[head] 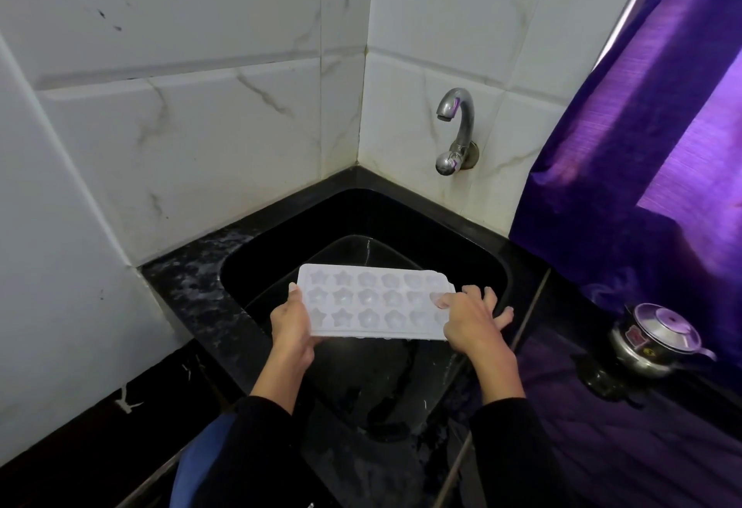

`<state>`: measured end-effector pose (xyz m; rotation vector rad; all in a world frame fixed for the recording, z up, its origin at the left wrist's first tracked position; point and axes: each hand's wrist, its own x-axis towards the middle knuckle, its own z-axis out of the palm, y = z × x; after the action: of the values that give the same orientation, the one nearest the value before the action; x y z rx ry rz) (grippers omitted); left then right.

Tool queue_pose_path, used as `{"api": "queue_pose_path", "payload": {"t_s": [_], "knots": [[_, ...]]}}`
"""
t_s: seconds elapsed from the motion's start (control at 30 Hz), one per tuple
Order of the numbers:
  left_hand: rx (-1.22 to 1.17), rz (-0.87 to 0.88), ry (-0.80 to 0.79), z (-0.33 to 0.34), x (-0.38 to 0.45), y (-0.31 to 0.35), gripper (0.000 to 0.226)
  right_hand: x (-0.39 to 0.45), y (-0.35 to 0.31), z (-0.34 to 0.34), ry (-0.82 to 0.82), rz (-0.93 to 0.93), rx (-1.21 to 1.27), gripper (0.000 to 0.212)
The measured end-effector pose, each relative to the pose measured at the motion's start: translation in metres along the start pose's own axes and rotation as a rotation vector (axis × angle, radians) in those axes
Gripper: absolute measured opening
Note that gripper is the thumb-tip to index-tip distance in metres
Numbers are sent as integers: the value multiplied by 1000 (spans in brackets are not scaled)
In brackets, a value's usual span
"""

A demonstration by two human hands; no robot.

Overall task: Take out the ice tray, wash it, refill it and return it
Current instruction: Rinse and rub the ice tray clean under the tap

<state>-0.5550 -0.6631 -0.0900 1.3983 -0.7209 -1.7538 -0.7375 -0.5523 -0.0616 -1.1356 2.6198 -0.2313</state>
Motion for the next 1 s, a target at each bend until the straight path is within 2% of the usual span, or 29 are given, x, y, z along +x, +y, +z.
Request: {"api": "queue_pose_path", "payload": {"t_s": [0.1, 0.23, 0.47, 0.83, 1.0], "knots": [[11, 1, -5, 0, 0, 0, 36, -2, 0, 2, -3, -5, 16, 80], [16, -9, -8, 0, -1, 0, 36, 0, -4, 3, 90, -30, 90, 68], [10, -18, -23, 2, -2, -1, 37, -7, -15, 7, 43, -106, 82, 79], [26, -22, -20, 4, -2, -2, 36, -8, -19, 2, 44, -104, -16, 67], [19, -5, -7, 2, -1, -1, 37, -8, -20, 7, 71, -149, -50, 71]]}}
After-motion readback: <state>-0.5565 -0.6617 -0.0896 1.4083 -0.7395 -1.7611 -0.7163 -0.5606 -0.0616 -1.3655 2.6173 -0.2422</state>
